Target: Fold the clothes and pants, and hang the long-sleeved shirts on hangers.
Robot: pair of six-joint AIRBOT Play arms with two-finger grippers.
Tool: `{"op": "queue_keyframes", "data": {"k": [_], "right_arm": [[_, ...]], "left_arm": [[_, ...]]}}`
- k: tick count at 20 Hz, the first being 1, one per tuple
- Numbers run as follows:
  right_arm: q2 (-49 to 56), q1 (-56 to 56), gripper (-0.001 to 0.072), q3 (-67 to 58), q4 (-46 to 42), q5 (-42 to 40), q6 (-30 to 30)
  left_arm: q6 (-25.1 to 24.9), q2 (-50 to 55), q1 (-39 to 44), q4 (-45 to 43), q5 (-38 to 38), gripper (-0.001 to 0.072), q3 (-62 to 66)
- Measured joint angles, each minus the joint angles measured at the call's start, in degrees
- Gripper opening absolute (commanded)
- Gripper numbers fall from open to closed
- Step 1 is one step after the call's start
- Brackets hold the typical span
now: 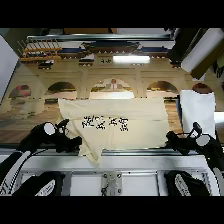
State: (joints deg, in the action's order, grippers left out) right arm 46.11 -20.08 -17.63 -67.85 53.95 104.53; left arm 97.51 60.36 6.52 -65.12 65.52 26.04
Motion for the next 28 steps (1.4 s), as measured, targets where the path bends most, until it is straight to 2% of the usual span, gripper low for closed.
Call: {"op": "queue_keyframes", "data": {"k": [3, 8, 13, 21, 28], "right_arm": [[0.0, 0.0, 0.0009, -2.7, -0.6, 2.0, -1.4], [0.0, 0.0, 0.0009, -10.9, -7.6, 11.3, -2.3], [0.9, 0.1, 0.0008, -18.2, -11.5, 18.1, -3.2], [8.2, 1.0, 0.0008, -28.2, -12.9, 21.1, -4.2], [23.1, 6.2, 0.0009, -40.9, -13.0, 20.4, -4.2]], "left_arm": [[-1.2, -5.2, -4.2, 0.1, 1.4, 0.0006, 0.0], [-5.7, -13.4, -13.1, 0.0, 8.9, 0.0005, 1.6], [-7.7, -15.9, -17.0, 0.1, 13.0, 0.0006, 7.8], [-10.6, -2.3, -12.8, -0.5, 14.5, 0.0006, 24.4], [-12.0, 12.7, -12.0, -2.4, 14.4, 0.0006, 38.4]]}}
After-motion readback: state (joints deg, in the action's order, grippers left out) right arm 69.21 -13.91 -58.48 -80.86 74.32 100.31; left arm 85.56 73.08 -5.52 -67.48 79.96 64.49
